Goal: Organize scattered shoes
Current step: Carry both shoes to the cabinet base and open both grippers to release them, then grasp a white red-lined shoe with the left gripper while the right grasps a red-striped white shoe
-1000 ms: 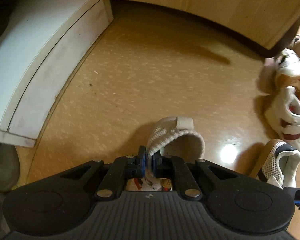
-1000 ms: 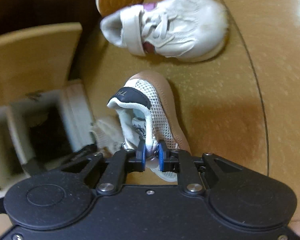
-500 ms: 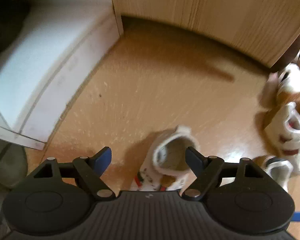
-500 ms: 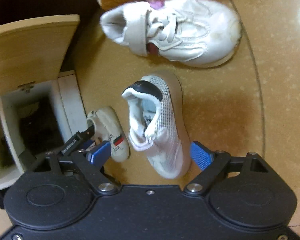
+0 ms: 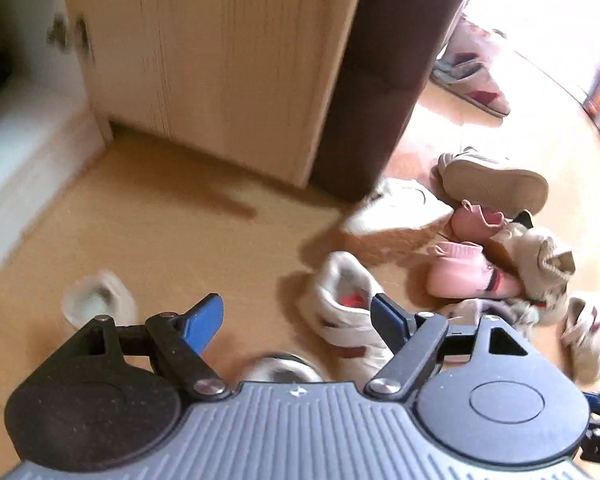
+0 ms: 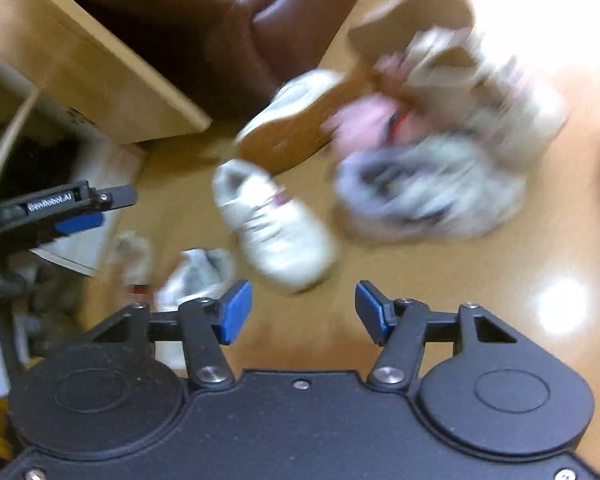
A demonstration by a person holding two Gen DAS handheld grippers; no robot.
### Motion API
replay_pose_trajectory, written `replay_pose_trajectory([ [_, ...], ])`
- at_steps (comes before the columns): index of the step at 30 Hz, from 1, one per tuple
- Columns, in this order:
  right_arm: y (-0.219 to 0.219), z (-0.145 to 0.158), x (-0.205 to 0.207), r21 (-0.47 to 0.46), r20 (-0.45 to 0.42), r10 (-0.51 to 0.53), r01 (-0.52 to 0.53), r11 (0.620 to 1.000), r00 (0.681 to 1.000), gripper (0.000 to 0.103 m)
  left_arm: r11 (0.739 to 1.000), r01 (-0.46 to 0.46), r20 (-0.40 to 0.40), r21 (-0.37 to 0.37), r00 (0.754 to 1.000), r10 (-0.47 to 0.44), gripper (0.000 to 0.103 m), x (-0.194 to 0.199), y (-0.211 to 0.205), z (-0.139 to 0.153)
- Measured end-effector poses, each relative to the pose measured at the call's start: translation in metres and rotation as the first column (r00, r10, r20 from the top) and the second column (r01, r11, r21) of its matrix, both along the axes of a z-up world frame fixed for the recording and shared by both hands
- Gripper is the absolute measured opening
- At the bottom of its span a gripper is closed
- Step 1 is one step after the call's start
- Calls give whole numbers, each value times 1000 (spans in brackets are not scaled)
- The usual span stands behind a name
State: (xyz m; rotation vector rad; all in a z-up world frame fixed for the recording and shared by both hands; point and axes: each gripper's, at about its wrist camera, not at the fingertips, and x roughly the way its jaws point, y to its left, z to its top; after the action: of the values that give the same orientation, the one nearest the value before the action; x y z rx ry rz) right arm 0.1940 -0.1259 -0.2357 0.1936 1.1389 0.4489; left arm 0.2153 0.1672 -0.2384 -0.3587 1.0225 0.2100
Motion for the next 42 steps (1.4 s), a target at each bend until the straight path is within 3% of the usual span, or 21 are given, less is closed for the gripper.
replay_pose_trajectory([
  [3, -46, 7, 12, -102, 70, -58, 65, 993, 996, 61, 997, -83, -24, -11, 996, 83, 80, 9, -13, -15],
  [5, -79, 8, 21, -141, 96, -159, 171, 975, 983, 61, 989, -147, -44, -26, 988, 146, 75, 11, -15, -26],
  [7, -101, 9, 30, -167, 117, -239, 257, 952, 964, 61, 976, -215, -70, -48, 975, 211, 60, 16, -15, -38],
  [9, -138, 6, 38, -214, 143, -341, 366, 906, 929, 61, 971, -235, -91, -30, 969, 232, 50, 19, -16, -45],
  [11, -160, 4, 46, -257, 157, -392, 421, 870, 906, 61, 969, -245, -105, -23, 965, 241, 49, 21, -16, -53],
  [15, -177, -7, 64, -315, 175, -384, 421, 851, 907, 61, 971, -239, -90, 0, 967, 238, 49, 25, -16, -60],
  [20, -191, -21, 79, -401, 176, -362, 403, 823, 915, 58, 969, -245, -93, -28, 966, 241, 46, 29, -12, -70],
  [25, -246, -24, 70, -421, 160, -526, 540, 729, 835, 58, 973, -230, -100, -22, 969, 227, 46, 34, -13, -73],
  [27, -257, -14, 61, -352, 207, -569, 603, 716, 796, 58, 961, -272, -95, -43, 959, 267, 46, 29, -8, -69],
  [28, -255, -14, 61, -342, 208, -567, 603, 721, 797, 58, 959, -279, -98, -45, 957, 274, 46, 27, -6, -68],
  [29, -248, -9, 62, -300, 209, -545, 584, 754, 812, 58, 959, -278, -99, -50, 957, 273, 46, 26, -5, -67],
  [31, -233, -5, 64, -265, 213, -474, 517, 814, 854, 58, 958, -278, -97, -64, 958, 271, 46, 24, -2, -66],
  [33, -202, -5, 70, -253, 216, -329, 378, 891, 919, 58, 961, -272, -93, -49, 959, 267, 46, 25, -2, -65],
  [34, -193, -9, 73, -227, 193, -293, 333, 915, 936, 56, 963, -268, -90, -40, 960, 264, 46, 25, -3, -65],
  [36, -187, -17, 75, -206, 145, -269, 295, 933, 952, 56, 970, -238, -92, -42, 968, 234, 46, 28, -6, -69],
  [39, -196, -29, 73, -239, 106, -261, 279, 930, 959, 53, 974, -212, -96, -76, 974, 205, 46, 33, -6, -73],
  [42, -212, -30, 77, -317, 90, -303, 316, 894, 949, 55, 985, -156, -80, -79, 985, 150, 43, 39, -15, -72],
])
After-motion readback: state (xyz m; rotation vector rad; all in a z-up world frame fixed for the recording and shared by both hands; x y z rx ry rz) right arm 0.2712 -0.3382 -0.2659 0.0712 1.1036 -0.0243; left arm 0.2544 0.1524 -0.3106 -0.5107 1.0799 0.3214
